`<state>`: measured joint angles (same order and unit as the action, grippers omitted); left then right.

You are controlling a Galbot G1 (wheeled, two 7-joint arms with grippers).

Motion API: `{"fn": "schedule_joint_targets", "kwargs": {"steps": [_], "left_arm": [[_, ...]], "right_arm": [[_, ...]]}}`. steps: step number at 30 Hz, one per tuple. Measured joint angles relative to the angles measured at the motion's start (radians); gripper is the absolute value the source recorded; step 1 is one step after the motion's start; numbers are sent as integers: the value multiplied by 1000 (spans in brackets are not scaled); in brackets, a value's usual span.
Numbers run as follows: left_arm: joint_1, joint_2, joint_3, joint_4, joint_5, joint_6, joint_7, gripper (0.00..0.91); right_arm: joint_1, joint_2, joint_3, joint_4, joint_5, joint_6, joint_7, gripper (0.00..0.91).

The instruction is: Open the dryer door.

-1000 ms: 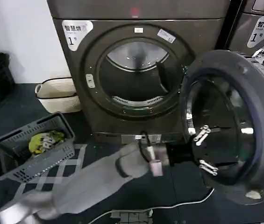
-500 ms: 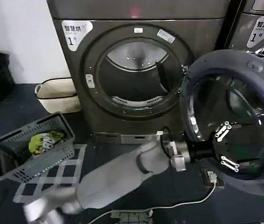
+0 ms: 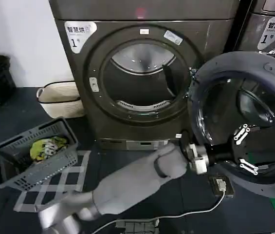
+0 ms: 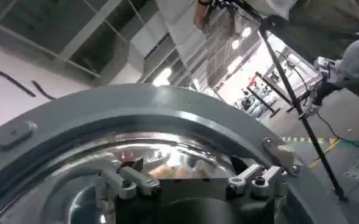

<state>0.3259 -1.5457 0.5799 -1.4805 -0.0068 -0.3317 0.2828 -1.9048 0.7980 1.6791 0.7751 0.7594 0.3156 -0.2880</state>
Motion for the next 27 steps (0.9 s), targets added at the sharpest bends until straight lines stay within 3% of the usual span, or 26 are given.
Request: {"fn": "schedule_joint_targets", "kwargs": {"steps": [6, 27], "left_arm": [[-22, -64, -3, 89, 19, -18, -6, 907], [-109, -63, -50, 397, 109, -48, -88, 907]], "right_arm": [[-6, 16, 6, 11, 1, 2, -10, 907], [-6, 61, 6, 58, 3, 4, -23, 907]]}}
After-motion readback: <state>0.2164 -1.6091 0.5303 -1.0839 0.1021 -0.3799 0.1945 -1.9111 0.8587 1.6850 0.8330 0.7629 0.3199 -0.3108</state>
